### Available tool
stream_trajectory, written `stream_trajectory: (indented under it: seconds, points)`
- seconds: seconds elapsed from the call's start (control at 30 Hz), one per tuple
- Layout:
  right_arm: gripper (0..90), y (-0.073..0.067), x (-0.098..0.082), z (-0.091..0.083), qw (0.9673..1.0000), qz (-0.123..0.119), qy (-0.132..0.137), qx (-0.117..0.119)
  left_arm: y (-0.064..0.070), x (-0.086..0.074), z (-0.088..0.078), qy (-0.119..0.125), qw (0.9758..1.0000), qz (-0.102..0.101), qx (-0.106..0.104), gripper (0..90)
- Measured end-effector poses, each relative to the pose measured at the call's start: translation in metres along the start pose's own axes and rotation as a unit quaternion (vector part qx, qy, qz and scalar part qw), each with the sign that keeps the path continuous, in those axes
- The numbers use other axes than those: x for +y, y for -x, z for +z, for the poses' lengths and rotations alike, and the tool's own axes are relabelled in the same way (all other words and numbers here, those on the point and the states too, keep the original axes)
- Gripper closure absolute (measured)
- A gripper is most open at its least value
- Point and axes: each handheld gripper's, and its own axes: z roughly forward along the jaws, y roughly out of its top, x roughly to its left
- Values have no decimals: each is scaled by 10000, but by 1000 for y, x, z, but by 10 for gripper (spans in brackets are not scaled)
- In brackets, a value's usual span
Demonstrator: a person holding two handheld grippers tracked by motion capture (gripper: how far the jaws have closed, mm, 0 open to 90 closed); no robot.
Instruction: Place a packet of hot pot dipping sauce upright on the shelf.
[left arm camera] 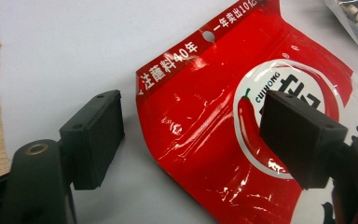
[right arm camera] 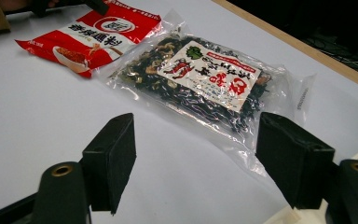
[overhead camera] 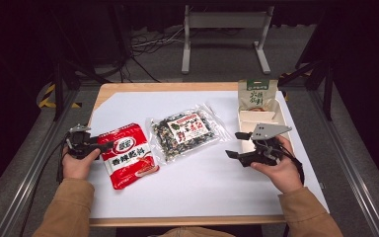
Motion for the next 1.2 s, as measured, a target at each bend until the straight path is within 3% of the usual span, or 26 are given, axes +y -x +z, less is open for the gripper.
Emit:
stream_trajectory:
  seconds: [0.47,0.73,0.83,1.1,1.2]
  points:
    - [286,-1,0,2,10000,-14,-13,41,4,1,-11,244,9990,49,-367,279]
    - [287,-1,-1,4,10000,-29,-40,62,9,2,-21,363,9981,248,-438,352]
    - [287,-3,-1,5,9999,-38,-45,84,13,2,-25,401,9972,290,-566,393]
    - [286,-4,-1,8,9999,-56,-81,117,21,2,-15,140,9968,510,-598,431]
    - [286,-4,-1,9,9999,-63,-90,129,23,1,-11,86,9972,578,-466,459]
